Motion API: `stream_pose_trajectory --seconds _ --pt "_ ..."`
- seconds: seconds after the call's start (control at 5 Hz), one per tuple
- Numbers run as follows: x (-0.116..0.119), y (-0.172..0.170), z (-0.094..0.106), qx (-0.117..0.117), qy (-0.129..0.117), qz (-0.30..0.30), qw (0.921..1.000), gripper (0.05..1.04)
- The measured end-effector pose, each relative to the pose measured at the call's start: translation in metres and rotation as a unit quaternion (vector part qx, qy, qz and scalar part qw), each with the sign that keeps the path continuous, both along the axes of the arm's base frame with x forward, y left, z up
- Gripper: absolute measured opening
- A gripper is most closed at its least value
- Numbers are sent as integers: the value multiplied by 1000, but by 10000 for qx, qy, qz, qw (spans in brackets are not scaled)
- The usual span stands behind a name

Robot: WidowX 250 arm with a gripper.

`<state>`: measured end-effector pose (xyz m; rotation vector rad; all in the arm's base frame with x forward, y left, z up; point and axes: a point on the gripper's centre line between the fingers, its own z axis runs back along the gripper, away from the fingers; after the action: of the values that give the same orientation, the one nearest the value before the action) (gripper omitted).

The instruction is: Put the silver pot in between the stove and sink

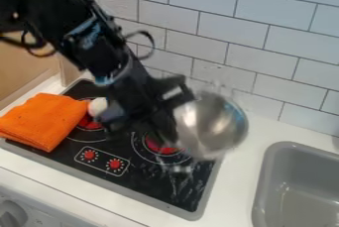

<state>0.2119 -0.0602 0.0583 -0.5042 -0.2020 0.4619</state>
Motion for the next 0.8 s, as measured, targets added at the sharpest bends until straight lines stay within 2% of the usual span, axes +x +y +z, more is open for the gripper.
stream_pose_trajectory --seconds 0.4,0.6,0.8 --pt "-31 -13 -15 156 123 -475 9987 64" --pt "-31 -21 -20 193 104 -583 9981 64" --pt "-31 -24 -31 270 237 -560 9978 64"
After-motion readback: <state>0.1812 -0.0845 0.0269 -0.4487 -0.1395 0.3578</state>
